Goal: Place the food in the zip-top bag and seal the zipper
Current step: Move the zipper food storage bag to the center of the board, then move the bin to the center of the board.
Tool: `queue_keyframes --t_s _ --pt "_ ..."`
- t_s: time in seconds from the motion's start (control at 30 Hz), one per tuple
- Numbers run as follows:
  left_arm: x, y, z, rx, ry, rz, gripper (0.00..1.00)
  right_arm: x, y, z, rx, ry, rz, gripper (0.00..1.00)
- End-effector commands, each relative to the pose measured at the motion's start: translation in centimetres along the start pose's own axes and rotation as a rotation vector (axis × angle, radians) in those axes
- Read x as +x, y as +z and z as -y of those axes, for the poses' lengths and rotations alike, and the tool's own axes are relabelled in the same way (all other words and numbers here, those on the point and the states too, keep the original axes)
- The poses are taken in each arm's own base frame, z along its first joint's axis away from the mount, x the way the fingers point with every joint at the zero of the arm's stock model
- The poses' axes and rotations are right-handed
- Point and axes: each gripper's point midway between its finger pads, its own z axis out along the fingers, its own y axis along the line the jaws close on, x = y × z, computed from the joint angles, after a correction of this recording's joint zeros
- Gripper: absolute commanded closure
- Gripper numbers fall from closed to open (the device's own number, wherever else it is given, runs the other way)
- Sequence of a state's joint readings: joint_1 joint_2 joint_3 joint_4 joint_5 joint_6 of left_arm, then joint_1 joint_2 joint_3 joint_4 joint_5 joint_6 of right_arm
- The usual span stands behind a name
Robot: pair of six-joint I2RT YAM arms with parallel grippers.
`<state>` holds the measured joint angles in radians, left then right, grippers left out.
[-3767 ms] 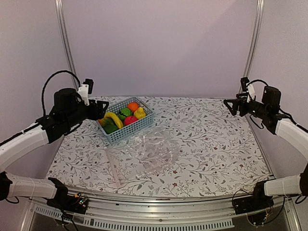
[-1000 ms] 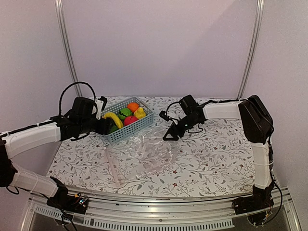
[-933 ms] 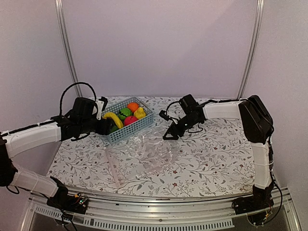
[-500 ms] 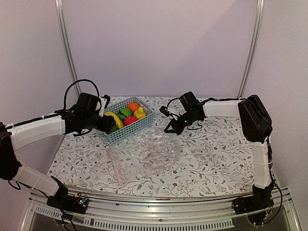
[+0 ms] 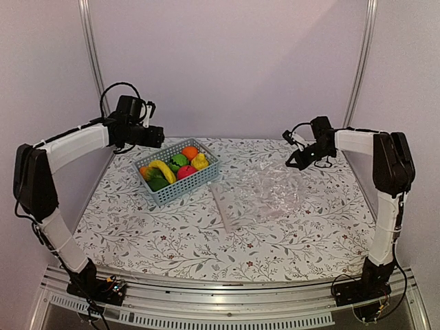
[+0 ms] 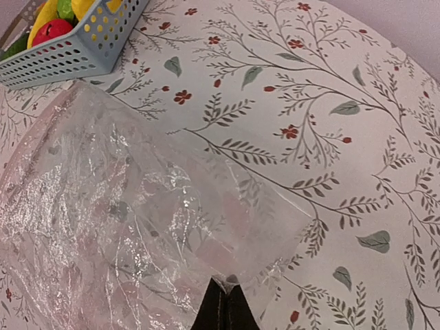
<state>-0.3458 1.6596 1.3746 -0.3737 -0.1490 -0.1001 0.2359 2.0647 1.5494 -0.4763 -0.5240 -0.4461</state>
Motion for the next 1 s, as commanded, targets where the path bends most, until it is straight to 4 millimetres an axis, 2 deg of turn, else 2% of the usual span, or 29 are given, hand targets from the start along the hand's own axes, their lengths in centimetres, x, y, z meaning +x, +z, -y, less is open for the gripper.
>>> queue_keyframes --t_s 0.0,0.03,0.07,0.13,0.2,0.23,0.33,0.5,0.73,0.97 --pt "-0.5 3.9 -2.8 0.003 -0.002 -0.058 0.18 1.0 -2.5 4.5 0.109 0.019 -0.028 0.91" --pt "-0.7 4.9 -3.0 0.020 0.003 -0.064 0.18 1.2 -2.8 5.3 0.131 0.027 -0.035 0.69" --pt "-0.7 5.9 -3.3 0.029 0.009 -0.075 0.19 1.4 -3.0 5.8 0.154 0.036 -0.043 0.58" --pt "-0.5 8.0 -3.7 0.035 0.021 -0.092 0.19 1.1 -4.0 5.2 0.151 0.045 -0.030 0.46" --pt "0.1 10.0 -3.5 0.062 0.058 -0.117 0.22 0.3 -5.6 3.5 0.125 0.041 0.007 0.40" --pt "0.5 10.9 -3.3 0.077 0.073 -0.130 0.24 -0.6 -7.1 2.5 0.119 0.035 0.043 0.39" --pt "0.8 13.0 -3.4 0.077 0.110 -0.143 0.30 -1.6 -10.1 -0.4 0.092 0.033 0.106 0.38" --pt "1.3 15.7 -3.8 0.080 0.150 -0.168 0.38 -1.2 -12.7 -4.0 0.037 0.030 0.171 0.39" --pt "2.3 16.9 -2.7 0.156 0.146 -0.188 0.46 -1.1 -14.3 -5.9 0.029 0.011 0.236 0.39" --pt "3.8 17.4 -2.4 0.175 0.135 -0.223 0.61 -1.4 -14.3 -5.9 0.024 0.009 0.246 0.40"
